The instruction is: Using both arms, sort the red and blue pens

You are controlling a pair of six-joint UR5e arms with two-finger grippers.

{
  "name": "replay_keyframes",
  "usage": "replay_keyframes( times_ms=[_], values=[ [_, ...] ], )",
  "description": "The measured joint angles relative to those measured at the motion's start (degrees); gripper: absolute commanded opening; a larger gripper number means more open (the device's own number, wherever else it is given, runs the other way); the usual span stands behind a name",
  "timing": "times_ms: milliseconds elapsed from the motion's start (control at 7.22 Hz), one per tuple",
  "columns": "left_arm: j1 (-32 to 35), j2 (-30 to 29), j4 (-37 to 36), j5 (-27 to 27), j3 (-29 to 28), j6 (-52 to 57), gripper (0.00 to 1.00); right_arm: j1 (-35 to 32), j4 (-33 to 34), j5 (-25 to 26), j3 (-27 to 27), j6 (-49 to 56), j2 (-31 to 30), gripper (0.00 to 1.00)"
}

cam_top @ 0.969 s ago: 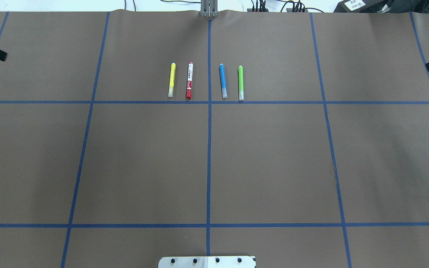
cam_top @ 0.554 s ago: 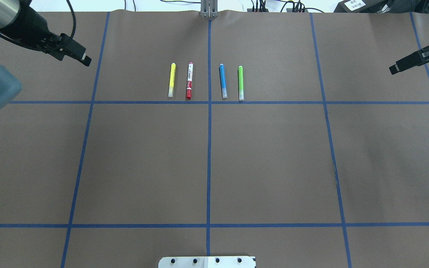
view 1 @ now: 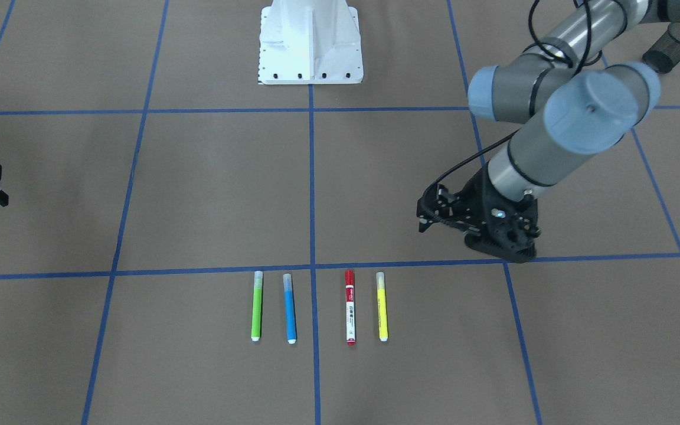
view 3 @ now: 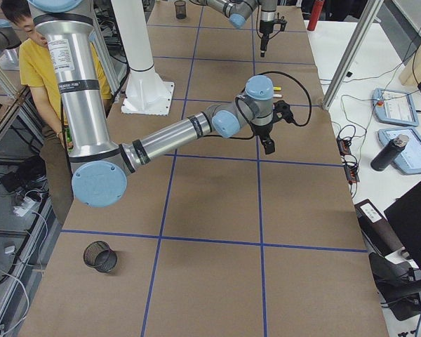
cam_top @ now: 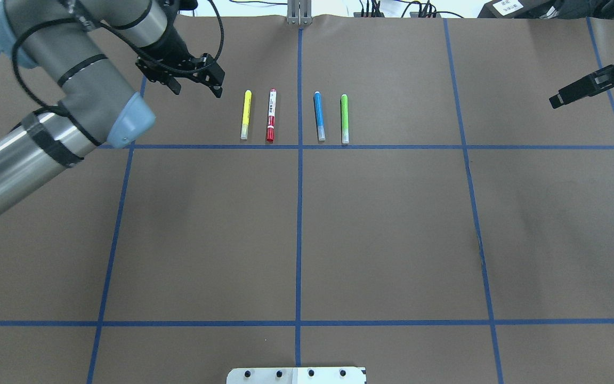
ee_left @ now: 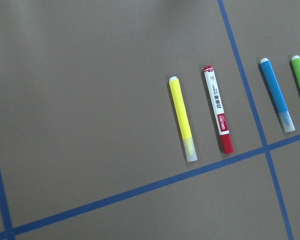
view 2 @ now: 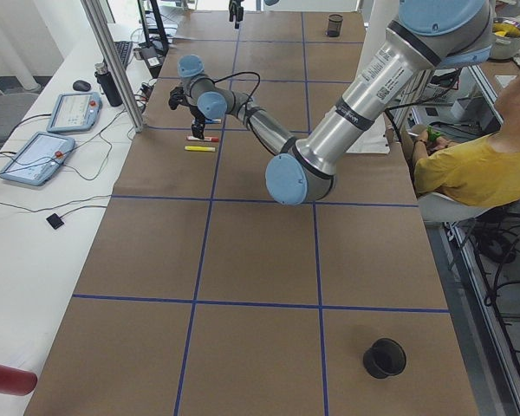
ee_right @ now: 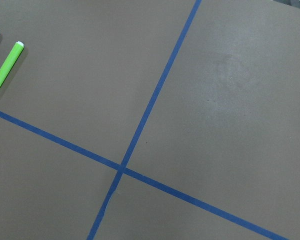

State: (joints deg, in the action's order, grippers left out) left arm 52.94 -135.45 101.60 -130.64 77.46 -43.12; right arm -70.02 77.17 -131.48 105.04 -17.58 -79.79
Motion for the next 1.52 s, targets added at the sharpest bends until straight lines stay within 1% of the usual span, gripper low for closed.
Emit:
replay_keyframes(
  times_ms=[138, 415, 692, 831, 969, 1108, 1246, 1385, 1523],
  values=[
    [-1.38, -4.76, 0.46, 0.80, -7.10, -0.99, 0.99, 0.03, 0.00, 0.00, 0.00, 0.00, -0.01, 1.00],
    [-5.53, -12.16, 3.01, 5.80, -19.00, -5.26, 0.97, 0.05, 0.00, 0.00, 0.04, -0.06, -0.03, 1.00],
    [-10.07, -16.12, 7.04, 11.15, -27.67, -9.59, 0.86, 0.06, 0.00, 0.00, 0.07, -0.08, -0.04, 1.00],
    [-11.51, -16.88, 8.32, 13.00, -30.19, -10.76, 0.77, 0.06, 0.00, 0.00, 0.10, -0.09, -0.02, 1.00],
    [-12.15, -17.38, 8.84, 13.83, -31.32, -11.73, 0.65, 0.06, 0.00, -0.02, 0.11, -0.11, -0.01, 1.00],
    [-12.41, -17.98, 8.99, 14.12, -31.72, -12.68, 0.59, 0.06, 0.00, -0.06, 0.14, -0.15, -0.01, 1.00],
    [-12.50, -18.45, 9.03, 14.20, -31.86, -13.28, 0.49, 0.06, 0.00, -0.08, 0.18, -0.16, -0.01, 1.00],
    [-12.50, -18.65, 9.05, 14.20, -31.88, -13.58, 0.44, 0.06, 0.00, -0.09, 0.22, -0.17, -0.02, 1.00],
    [-12.54, -18.68, 9.03, 14.21, -31.87, -13.74, 0.43, 0.06, 0.00, -0.09, 0.23, -0.20, -0.06, 1.00]
  ],
)
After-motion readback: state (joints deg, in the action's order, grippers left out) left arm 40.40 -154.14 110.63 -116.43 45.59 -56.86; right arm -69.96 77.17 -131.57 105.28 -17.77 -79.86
